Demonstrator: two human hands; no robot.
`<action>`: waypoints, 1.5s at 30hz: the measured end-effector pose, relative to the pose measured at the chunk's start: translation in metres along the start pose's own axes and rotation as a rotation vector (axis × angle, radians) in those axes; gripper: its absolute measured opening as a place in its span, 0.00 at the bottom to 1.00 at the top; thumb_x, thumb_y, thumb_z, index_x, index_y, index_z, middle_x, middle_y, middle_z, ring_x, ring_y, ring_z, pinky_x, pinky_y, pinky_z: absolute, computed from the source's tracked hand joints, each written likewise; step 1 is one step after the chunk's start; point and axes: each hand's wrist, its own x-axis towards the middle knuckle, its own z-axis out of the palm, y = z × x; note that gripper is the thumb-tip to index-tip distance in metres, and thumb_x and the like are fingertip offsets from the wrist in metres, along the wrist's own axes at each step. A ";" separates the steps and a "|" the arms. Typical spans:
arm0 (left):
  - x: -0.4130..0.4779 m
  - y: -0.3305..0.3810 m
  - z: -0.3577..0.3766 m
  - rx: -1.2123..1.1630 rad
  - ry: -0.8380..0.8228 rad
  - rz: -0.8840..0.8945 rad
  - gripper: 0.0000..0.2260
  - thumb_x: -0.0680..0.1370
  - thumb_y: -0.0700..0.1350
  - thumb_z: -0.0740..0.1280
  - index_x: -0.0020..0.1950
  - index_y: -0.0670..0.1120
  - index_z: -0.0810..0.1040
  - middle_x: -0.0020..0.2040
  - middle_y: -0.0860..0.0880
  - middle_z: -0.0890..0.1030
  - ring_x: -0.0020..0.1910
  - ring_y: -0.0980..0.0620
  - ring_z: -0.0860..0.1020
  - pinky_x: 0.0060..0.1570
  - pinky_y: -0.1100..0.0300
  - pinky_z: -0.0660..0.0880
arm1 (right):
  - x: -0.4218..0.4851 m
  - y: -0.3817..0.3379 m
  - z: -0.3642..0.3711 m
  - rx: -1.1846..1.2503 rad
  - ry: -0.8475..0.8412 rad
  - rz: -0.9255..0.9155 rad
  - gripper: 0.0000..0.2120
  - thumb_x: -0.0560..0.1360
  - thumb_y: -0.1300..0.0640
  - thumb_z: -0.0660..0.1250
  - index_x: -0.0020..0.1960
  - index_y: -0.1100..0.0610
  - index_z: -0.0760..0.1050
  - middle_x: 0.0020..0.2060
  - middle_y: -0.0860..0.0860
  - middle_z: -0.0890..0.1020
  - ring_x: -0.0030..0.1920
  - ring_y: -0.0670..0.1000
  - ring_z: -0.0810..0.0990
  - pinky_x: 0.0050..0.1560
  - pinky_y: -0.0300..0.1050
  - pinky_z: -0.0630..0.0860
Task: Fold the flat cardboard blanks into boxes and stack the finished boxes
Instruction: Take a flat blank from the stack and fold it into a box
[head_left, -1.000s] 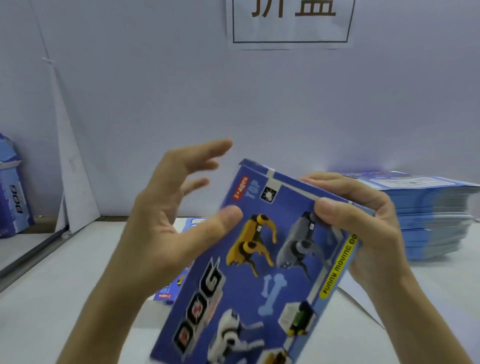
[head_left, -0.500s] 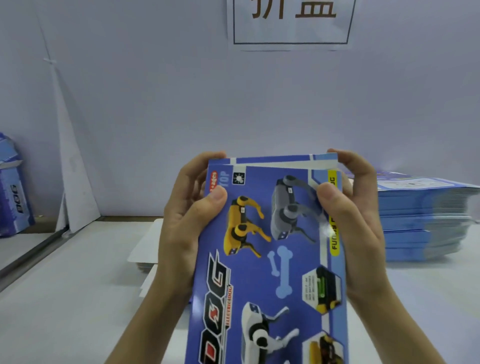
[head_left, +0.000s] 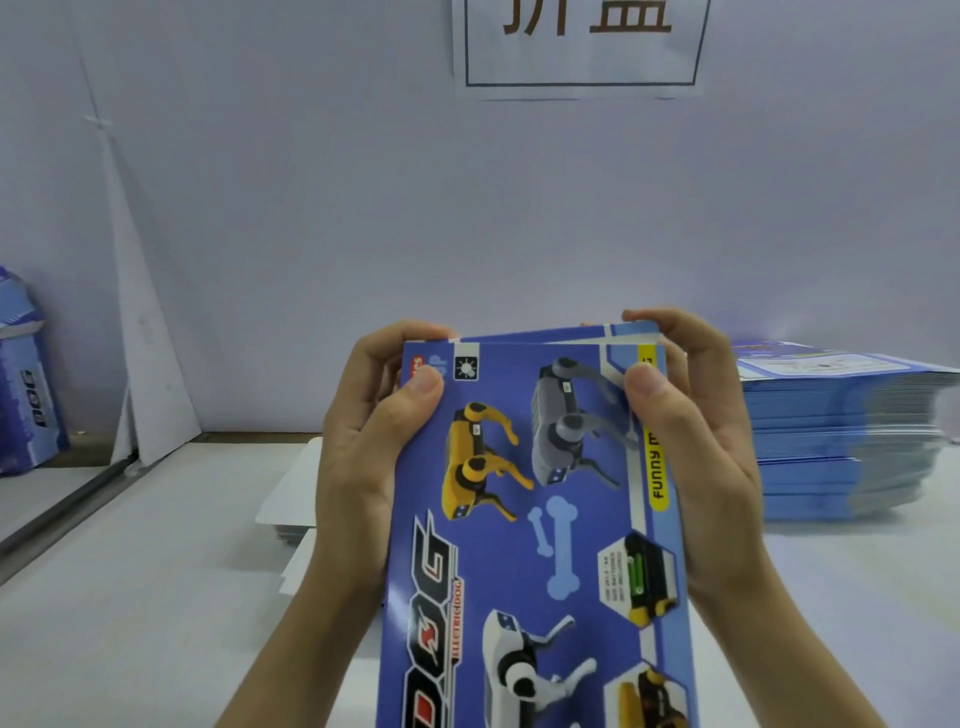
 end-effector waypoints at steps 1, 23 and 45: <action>0.000 0.000 0.000 0.004 0.002 -0.004 0.07 0.74 0.44 0.63 0.46 0.53 0.79 0.42 0.49 0.82 0.34 0.50 0.82 0.31 0.60 0.78 | 0.000 0.000 0.000 -0.006 0.001 0.004 0.09 0.77 0.58 0.64 0.55 0.48 0.75 0.43 0.49 0.79 0.40 0.48 0.79 0.40 0.39 0.78; -0.001 0.001 -0.002 0.063 0.021 -0.059 0.04 0.71 0.46 0.64 0.39 0.55 0.78 0.38 0.47 0.82 0.32 0.50 0.81 0.29 0.60 0.78 | 0.000 -0.004 0.001 -0.039 -0.026 0.066 0.13 0.77 0.60 0.58 0.48 0.48 0.79 0.47 0.52 0.83 0.42 0.54 0.82 0.40 0.42 0.80; 0.007 -0.003 -0.014 0.138 -0.117 0.037 0.05 0.69 0.46 0.71 0.42 0.56 0.82 0.59 0.57 0.79 0.52 0.55 0.82 0.40 0.62 0.79 | 0.007 -0.004 -0.024 -0.221 -0.241 0.455 0.27 0.59 0.44 0.72 0.58 0.40 0.76 0.54 0.45 0.82 0.49 0.46 0.84 0.51 0.44 0.78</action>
